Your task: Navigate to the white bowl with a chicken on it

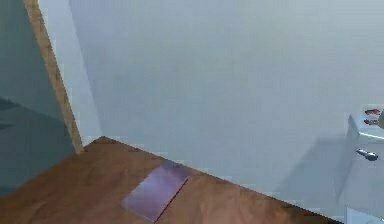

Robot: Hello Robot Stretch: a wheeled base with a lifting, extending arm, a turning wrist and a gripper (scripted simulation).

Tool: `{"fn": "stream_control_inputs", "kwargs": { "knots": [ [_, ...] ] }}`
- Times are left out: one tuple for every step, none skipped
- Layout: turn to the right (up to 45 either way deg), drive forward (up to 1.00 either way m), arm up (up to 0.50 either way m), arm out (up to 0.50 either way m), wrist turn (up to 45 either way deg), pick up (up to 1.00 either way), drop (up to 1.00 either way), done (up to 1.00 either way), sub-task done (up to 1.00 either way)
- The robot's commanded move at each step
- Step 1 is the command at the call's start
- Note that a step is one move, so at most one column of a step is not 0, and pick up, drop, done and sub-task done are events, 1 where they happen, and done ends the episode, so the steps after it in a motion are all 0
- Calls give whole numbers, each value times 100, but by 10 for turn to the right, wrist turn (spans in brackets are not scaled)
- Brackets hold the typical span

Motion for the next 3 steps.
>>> {"fn": "stream_control_inputs", "kwargs": {
  "knots": [
    [0,30,0,0,0,0,0,0,0],
    [-450,0,0,0,0,0,0,0,0],
    [-60,0,0,0,0,0,0,0,0]
  ]
}}
